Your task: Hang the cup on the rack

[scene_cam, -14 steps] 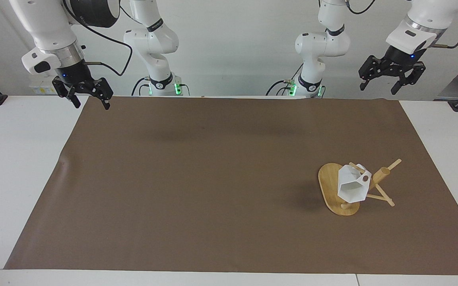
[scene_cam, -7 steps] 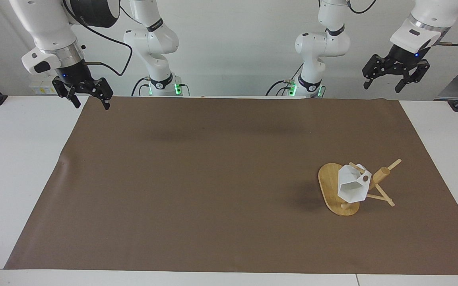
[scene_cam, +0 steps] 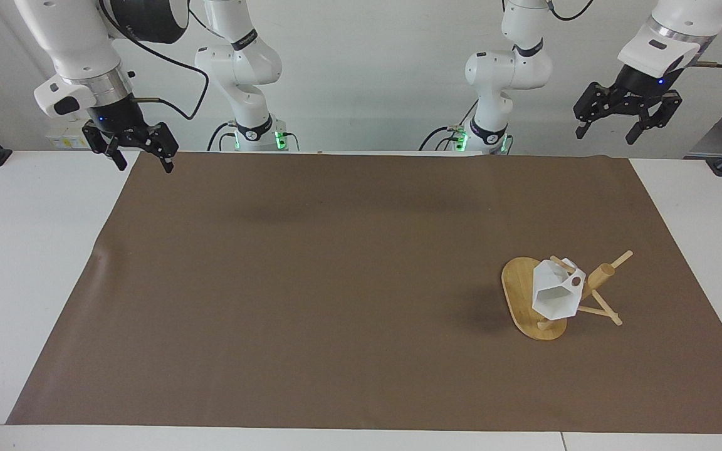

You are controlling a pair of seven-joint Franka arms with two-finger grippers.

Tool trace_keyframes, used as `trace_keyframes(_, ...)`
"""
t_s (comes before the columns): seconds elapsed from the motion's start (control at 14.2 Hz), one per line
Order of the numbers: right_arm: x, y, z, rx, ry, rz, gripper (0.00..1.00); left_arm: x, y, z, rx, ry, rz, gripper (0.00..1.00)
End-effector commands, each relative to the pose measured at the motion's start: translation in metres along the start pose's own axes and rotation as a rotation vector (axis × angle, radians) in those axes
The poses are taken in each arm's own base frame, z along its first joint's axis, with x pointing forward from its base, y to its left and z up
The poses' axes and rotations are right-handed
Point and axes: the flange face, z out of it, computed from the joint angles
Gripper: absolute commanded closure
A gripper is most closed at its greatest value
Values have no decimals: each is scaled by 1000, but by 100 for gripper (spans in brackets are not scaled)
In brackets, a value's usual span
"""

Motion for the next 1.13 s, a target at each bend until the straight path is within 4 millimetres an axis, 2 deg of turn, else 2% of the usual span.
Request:
trace_keyframes(0.0, -7, 0, -2, 19, 8, -13, 0, 3, 0, -5, 19, -11, -1, 0)
trace_keyframes(0.35, -7, 0, -2, 19, 8, -13, 0, 6, -2, -1, 23, -15, -6, 0)
trace_keyframes(0.56, -7, 0, -2, 19, 8, -13, 0, 15, -12, 3, 22, -22, -22, 0)
trace_keyframes(1.06, -7, 0, -2, 19, 8, -13, 0, 17, -9, 0, 21, -22, -17, 0)
